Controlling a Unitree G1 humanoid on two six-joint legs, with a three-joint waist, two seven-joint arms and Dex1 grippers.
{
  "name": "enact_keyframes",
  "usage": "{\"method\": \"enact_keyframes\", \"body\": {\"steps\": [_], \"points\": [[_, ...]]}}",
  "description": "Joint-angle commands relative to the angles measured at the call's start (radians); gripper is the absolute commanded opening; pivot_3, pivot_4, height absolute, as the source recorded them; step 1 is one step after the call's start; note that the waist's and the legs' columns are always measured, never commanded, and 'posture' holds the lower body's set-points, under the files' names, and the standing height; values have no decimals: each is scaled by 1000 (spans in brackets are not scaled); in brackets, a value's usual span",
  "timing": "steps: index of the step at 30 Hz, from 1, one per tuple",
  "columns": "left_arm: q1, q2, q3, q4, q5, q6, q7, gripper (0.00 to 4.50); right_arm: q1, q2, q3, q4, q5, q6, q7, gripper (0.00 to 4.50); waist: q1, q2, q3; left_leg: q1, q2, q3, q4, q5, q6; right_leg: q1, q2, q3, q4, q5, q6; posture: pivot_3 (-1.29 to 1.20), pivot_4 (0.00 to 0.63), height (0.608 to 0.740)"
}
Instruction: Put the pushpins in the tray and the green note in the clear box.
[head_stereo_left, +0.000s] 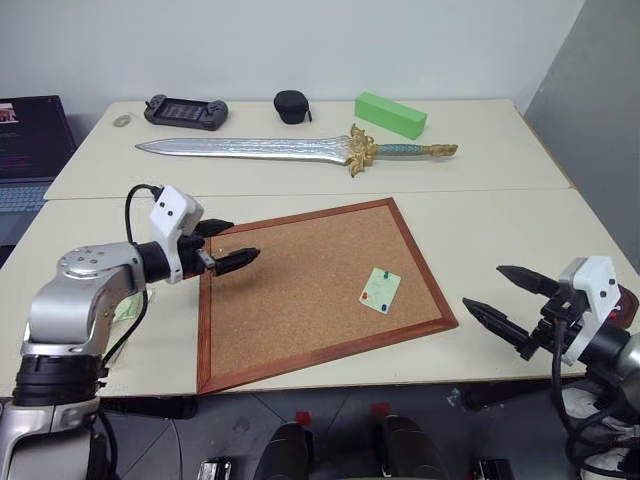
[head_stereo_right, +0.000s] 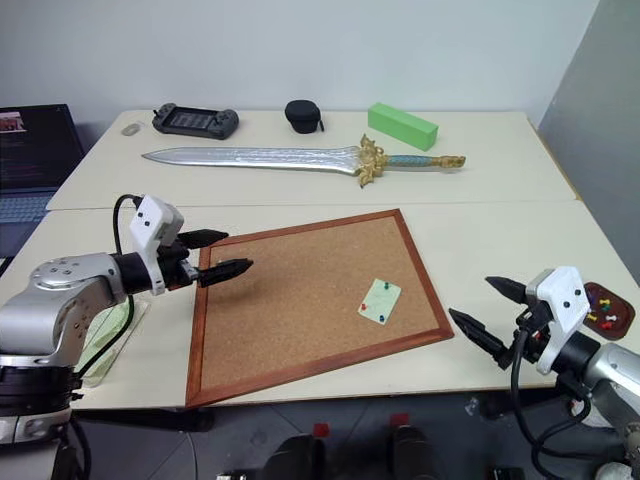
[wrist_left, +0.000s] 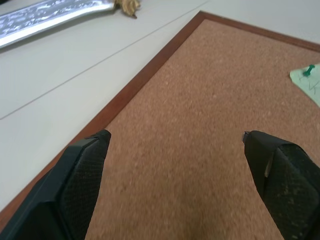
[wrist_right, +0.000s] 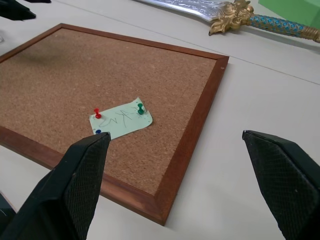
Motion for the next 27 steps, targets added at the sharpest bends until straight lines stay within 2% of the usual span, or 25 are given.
{"method": "enact_keyframes", "body": {"steps": [1,7,15,21,27], "points": [[24,4,60,-56,-13,-1,43,4484,-43,6,33,61,-48,-61,-3,4500,1,0,0,0,0,0,0,0,0,0,0,0,0,0,0,0,150,740],[26,-16,60,-73,-12,-9,93,4484,-77,-3,81,84,-50,-83,28,4500,4,0,0,-1,0,-1,0,0,0,0,0,0,0,0,0,0,150,740],[-2,-39,42,-34,-3,-40,109,4484,-86,-4,83,81,-53,-85,19,4500,3,0,0,0,-1,0,0,0,0,0,0,0,0,0,0,0,150,740],[-18,-45,28,-24,-19,-33,79,4484,-64,-2,75,50,-44,-80,12,4500,3,0,0,0,-1,0,0,0,0,0,0,0,1,0,0,0,150,740],[-34,-5,7,-21,-72,12,-42,4484,-53,-39,78,-3,16,-32,45,4500,3,0,0,0,-1,0,1,0,0,0,0,0,1,0,0,0,150,740]]}}
